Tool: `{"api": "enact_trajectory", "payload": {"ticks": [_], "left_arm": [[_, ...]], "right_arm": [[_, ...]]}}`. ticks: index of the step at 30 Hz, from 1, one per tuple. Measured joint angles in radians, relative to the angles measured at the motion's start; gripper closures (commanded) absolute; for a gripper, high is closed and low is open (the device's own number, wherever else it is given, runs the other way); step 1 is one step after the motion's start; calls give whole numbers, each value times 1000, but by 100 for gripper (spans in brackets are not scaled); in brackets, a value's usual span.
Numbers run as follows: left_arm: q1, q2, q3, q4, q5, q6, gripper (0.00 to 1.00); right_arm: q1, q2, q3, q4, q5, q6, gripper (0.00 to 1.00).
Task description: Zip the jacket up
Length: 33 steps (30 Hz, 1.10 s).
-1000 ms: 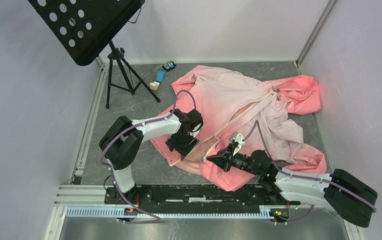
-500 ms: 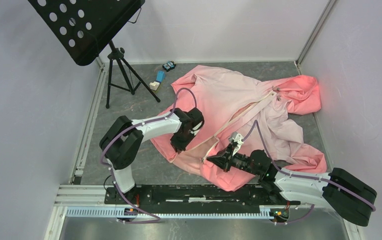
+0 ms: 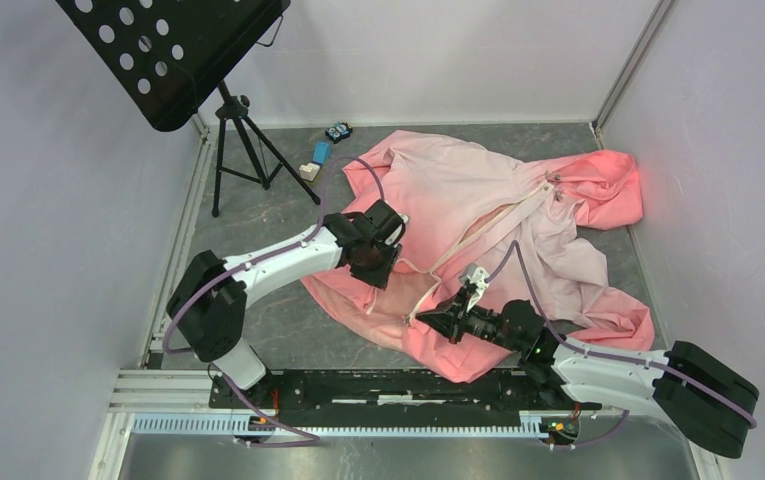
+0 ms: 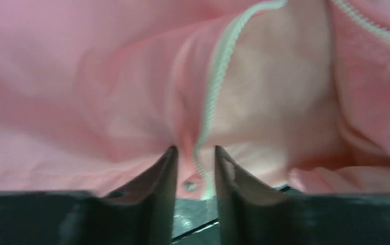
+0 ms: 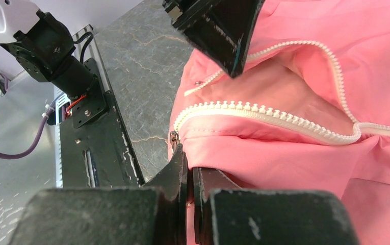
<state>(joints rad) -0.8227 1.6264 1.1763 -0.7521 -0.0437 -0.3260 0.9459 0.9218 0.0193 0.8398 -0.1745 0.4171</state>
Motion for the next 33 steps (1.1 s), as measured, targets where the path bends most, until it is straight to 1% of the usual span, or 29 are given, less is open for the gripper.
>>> {"api": "enact_trajectory", "payload": {"ticks": [1,2,4,7,11,15,16,17,22,25,33], "left_arm": [[-1,-3,0,11,30,-2,42],[-3,-4,0,19,60,-11,40],[-6,-5,-1,20,127,-10,40],[-8,-20,-1,-8,157,5,45],[-7,-67,-1,-79,150,42,51],[-4,-116,-1,-132,121,76,68],[-4,-117,-1,-143,102,85,70],[-4,-112,-1,-151,90,93,71],[-3,2,0,-194,18,137,69],[-3,56,-9,-196,-4,153,64],[-3,68,-28,-192,-6,172,62]], "right_arm": [[0,-3,0,-3,2,0,100],[0,-5,0,-4,2,0,100],[0,-5,0,-6,4,0,100],[0,-5,0,-7,4,0,100],[0,-4,0,-8,4,0,100],[0,-3,0,-8,4,0,100],[0,-3,0,-7,4,0,100],[0,-2,0,-7,4,0,100],[0,0,0,-8,4,0,100],[0,-3,0,-10,5,0,100],[0,-15,0,-19,18,0,100]]}}
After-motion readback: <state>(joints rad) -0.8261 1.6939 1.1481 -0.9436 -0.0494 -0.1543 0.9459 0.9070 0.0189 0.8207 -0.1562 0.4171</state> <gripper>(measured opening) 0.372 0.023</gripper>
